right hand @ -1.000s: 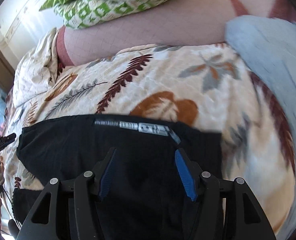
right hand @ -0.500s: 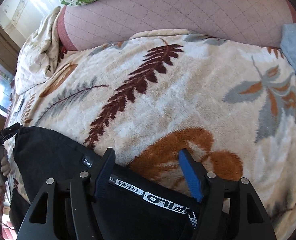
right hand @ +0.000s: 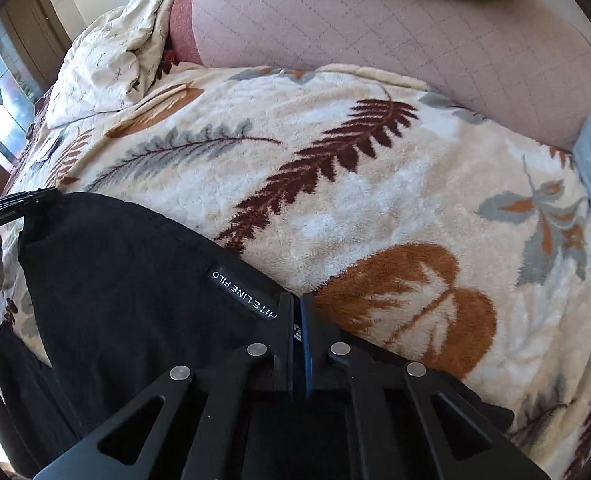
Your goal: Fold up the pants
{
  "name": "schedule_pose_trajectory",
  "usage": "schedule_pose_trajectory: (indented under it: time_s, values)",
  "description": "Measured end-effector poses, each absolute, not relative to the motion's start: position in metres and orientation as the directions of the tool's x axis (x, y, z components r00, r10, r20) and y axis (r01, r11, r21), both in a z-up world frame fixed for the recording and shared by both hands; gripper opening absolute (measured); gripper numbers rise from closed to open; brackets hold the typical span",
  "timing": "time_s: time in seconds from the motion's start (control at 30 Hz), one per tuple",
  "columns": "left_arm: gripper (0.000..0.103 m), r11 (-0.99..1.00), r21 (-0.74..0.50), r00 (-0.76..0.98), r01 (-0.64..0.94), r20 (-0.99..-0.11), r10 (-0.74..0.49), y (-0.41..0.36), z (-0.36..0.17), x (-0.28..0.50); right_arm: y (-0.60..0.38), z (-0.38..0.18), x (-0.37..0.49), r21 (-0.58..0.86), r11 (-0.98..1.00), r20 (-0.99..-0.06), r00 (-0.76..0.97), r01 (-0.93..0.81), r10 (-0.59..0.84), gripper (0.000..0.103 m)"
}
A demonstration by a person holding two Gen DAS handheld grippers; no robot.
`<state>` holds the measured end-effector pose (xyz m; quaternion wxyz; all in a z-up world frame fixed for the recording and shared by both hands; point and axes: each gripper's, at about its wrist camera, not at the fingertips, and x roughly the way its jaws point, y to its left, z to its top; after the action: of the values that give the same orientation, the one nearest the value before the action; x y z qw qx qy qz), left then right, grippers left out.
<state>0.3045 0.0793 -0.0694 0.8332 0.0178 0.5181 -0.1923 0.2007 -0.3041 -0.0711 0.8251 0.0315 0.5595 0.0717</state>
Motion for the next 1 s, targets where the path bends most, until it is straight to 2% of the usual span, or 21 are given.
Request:
schedule_pose_trajectory:
  time_s: [0.3, 0.4, 0.47, 0.53, 0.57, 0.63, 0.77, 0.8, 0.87, 0.9, 1.0]
  values:
    - [0.011, 0.896, -0.145, 0.453, 0.42, -0.822, -0.346, 0.063, -0.01, 0.267, -0.301, -0.045, 0.176, 0.119, 0.992, -0.913, 0.387, -0.044, 0.126, 0.001]
    - [0.011, 0.899, -0.159, 0.459, 0.409, -0.815, -0.353, 0.063, -0.004, 0.264, -0.31, -0.045, 0.178, 0.169, 0.986, -0.91, 0.384, -0.006, 0.158, 0.006]
    - [0.011, 0.903, -0.174, 0.47, 0.394, -0.806, -0.36, 0.067, -0.003, 0.263, -0.313, -0.048, 0.184, 0.145, 0.989, -0.915, 0.382, 0.017, 0.127, 0.022]
    - [0.011, 0.902, -0.199, 0.471, 0.384, -0.798, -0.376, 0.073, -0.003, 0.264, -0.312, -0.051, 0.189, 0.108, 0.994, -0.919, 0.383, 0.004, 0.098, 0.067]
    - [0.011, 0.899, -0.218, 0.468, 0.379, -0.793, -0.39, 0.077, -0.003, 0.264, -0.31, -0.052, 0.193, 0.079, 0.997, -0.917, 0.391, -0.008, 0.076, 0.072]
    - [0.011, 0.896, -0.244, 0.467, 0.371, -0.785, -0.407, 0.084, -0.005, 0.265, -0.308, -0.058, 0.204, 0.06, 0.997, -0.915, 0.397, -0.047, 0.074, 0.072]
    - [0.011, 0.891, -0.267, 0.46, 0.367, -0.781, -0.424, 0.088, -0.012, 0.269, -0.297, -0.093, 0.228, 0.042, 0.984, -0.949, 0.302, -0.172, 0.093, 0.069]
    - [0.011, 0.89, -0.274, 0.456, 0.365, -0.78, -0.428, 0.089, -0.014, 0.27, -0.298, -0.102, 0.231, 0.06, 0.98, -0.95, 0.291, -0.192, 0.116, 0.073]
    - [0.011, 0.891, -0.27, 0.458, 0.365, -0.781, -0.424, 0.088, -0.017, 0.273, -0.302, -0.103, 0.229, 0.097, 0.974, -0.931, 0.326, -0.202, 0.161, 0.072]
    - [0.011, 0.893, -0.264, 0.459, 0.365, -0.783, -0.419, 0.087, -0.019, 0.274, -0.303, -0.103, 0.226, 0.105, 0.973, -0.927, 0.335, -0.206, 0.171, 0.069]
    - [0.011, 0.897, -0.257, 0.461, 0.361, -0.787, -0.411, 0.086, -0.02, 0.275, -0.303, -0.099, 0.218, 0.167, 0.96, -0.913, 0.331, -0.224, 0.237, 0.036]
